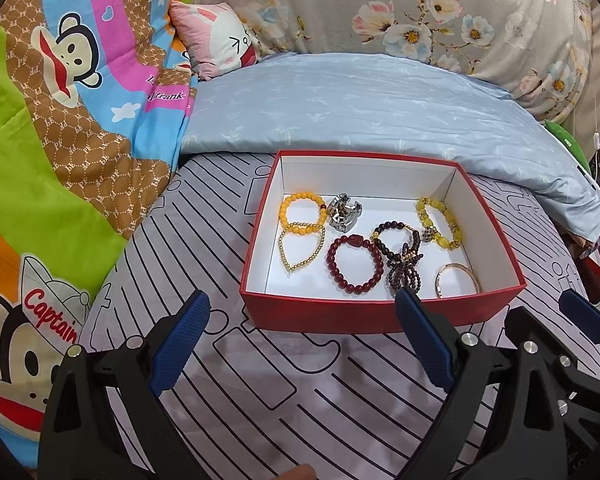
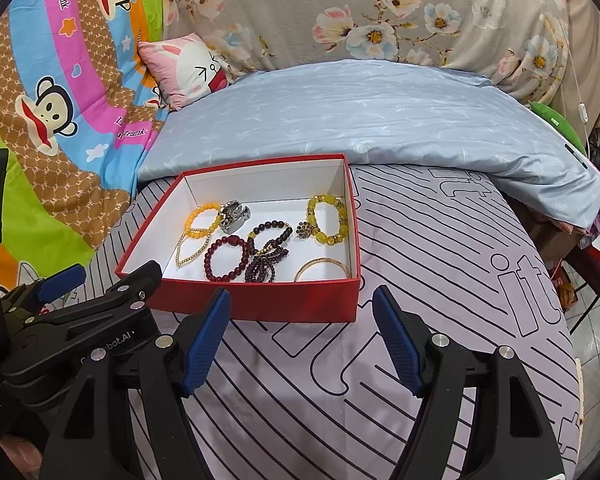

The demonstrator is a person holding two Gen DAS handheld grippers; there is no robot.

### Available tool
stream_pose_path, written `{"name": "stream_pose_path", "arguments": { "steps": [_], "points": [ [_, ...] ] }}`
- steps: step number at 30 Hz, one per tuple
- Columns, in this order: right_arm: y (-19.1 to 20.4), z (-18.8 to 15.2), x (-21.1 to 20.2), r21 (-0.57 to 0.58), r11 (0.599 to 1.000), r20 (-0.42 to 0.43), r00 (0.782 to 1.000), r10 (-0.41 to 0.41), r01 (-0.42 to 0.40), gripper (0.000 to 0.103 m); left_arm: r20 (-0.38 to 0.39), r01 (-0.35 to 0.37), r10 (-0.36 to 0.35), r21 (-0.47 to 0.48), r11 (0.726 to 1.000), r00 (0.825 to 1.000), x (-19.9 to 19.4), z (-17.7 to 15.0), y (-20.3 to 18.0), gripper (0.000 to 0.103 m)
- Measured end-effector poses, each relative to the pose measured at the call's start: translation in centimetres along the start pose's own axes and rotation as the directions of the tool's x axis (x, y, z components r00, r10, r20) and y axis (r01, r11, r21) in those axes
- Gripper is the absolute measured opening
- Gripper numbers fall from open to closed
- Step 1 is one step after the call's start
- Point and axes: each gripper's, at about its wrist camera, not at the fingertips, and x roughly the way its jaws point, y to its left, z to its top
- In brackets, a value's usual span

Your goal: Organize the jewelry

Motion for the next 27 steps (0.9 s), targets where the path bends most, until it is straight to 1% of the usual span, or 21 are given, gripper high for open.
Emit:
{"name": "stream_pose_path", "arguments": {
  "steps": [11, 27],
  "points": [
    [0.04, 0.03, -0.02, -0.003, 1.000, 0.001, 1.000, -0.002, 0.002, 0.070, 0.016, -0.007, 0.007, 0.002, 1.000, 1.000, -0.13, -0.13, -0.20, 0.089],
    [-0.13, -0.06, 0.01, -0.011, 1.000, 0.002, 1.000, -0.008, 0.008, 0.071, 0.004, -0.003, 0.003, 0.017, 1.000, 1.000, 0.23, -0.21, -0.33, 0.089]
  ]
}}
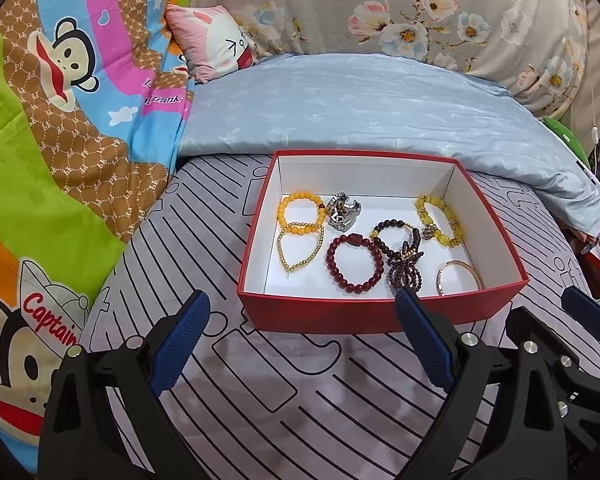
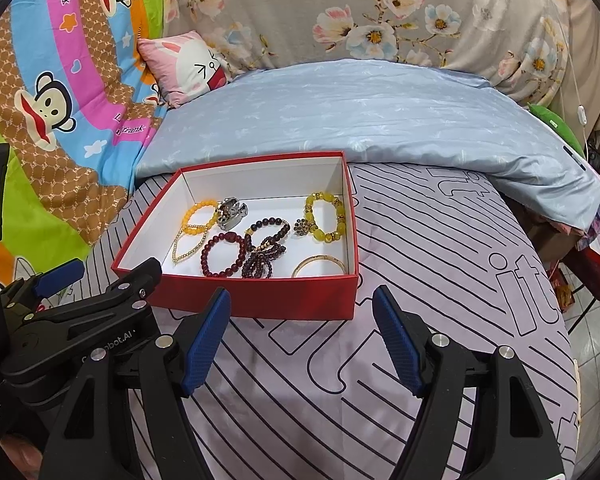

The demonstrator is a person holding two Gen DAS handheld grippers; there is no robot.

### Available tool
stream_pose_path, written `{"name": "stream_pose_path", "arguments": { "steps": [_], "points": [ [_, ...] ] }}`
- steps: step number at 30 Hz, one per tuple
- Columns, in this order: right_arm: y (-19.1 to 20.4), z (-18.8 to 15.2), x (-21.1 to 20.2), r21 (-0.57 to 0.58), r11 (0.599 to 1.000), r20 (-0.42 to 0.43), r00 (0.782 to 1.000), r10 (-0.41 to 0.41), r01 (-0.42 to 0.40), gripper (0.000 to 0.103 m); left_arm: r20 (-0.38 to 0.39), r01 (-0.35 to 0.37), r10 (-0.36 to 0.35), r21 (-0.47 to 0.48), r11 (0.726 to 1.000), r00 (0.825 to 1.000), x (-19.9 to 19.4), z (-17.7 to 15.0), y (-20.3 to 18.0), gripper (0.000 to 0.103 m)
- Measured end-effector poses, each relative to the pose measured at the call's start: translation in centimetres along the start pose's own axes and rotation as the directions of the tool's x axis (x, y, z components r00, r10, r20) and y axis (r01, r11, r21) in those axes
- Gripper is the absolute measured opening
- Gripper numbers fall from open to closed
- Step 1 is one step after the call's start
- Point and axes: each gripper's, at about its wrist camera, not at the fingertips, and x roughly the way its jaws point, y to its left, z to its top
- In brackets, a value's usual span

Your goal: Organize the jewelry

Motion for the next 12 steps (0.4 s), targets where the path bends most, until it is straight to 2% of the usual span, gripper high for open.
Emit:
{"name": "stream_pose_path", "arguments": {
  "steps": [12],
  "points": [
    [-0.01, -0.10, 0.03, -0.005, 1.000, 0.001, 1.000, -0.003, 0.003, 0.071, -0.012, -0.003, 0.003, 0.002, 1.000, 1.000, 0.14, 0.02, -0.06, 0.089]
  ]
}}
